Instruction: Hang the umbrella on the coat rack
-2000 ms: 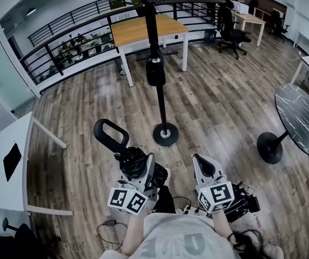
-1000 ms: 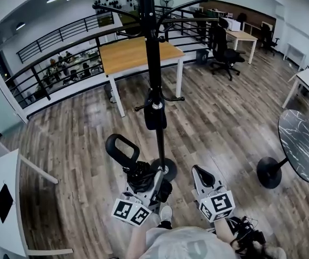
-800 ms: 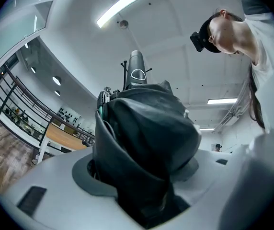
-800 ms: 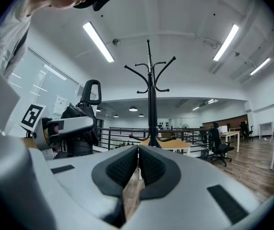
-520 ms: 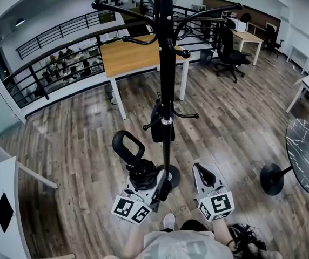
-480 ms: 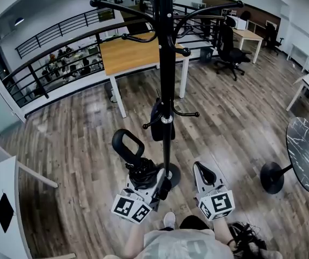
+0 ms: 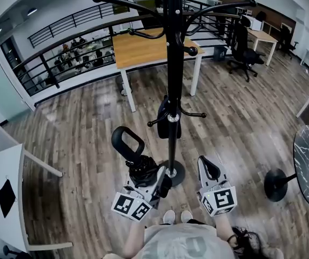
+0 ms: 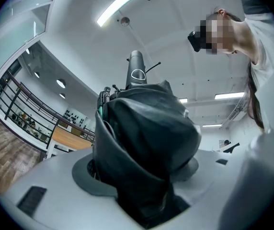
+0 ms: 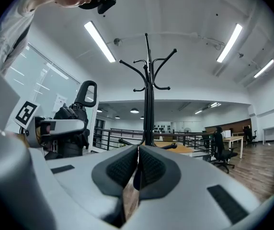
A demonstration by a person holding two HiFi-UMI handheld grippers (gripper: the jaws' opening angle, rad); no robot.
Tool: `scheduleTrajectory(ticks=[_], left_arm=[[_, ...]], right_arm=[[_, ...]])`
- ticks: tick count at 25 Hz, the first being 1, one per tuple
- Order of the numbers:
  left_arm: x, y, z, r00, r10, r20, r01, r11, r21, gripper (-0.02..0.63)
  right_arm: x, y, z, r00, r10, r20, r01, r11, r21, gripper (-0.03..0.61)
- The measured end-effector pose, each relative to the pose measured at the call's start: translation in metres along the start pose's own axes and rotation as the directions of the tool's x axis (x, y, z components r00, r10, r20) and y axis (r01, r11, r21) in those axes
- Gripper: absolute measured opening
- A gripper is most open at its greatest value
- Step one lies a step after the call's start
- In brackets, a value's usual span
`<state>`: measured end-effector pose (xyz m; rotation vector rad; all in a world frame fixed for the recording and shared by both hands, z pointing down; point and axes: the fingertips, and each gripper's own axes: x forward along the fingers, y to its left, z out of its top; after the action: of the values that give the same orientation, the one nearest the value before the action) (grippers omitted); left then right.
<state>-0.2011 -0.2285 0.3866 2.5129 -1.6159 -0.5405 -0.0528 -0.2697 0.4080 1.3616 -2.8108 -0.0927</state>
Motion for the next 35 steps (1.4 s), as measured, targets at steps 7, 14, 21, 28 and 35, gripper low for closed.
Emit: scheduleTrajectory(ticks=[7,14,21,28,35], left_arm=[[0.006,-0.005,-0.007,0.999,0.048,0.009,-0.048,0.999,0.003,0.291],[0.011,-0.008,-0.007,0.999,0.045,0.012,-0.045,0.999,-0.005,0.291],[0.024,-0.017,-0.022,1.0,0.008,-0.028,-0.009,1.0,-0.019,0.291],[0.06,-0.056,0.0,0.985,-0.168,-0.037,0.167,0.985,-0.033,0.291],[0.11,-0.101,0.052,0.928,-0.363,-0.087,0.367,0.93,0.032,0.291]], right_arm=[[0.003,-0.013,0.001,0.999,0.032,0.008,-0.032,0.999,-0.012,0.031],[-0.001,-0.017,-0.002,0.999,0.039,-0.002,-0.039,0.999,0.009,0.031],[-0.001,-0.029,-0.001,1.0,0.023,0.008,-0.023,0.999,0.037,0.031],[-0.003,-0.043,0.009,0.999,0.0,0.042,-0.002,0.999,0.035,0.031],[-0.012,-0.054,0.02,0.997,-0.032,0.067,0.029,0.999,0.039,0.031]])
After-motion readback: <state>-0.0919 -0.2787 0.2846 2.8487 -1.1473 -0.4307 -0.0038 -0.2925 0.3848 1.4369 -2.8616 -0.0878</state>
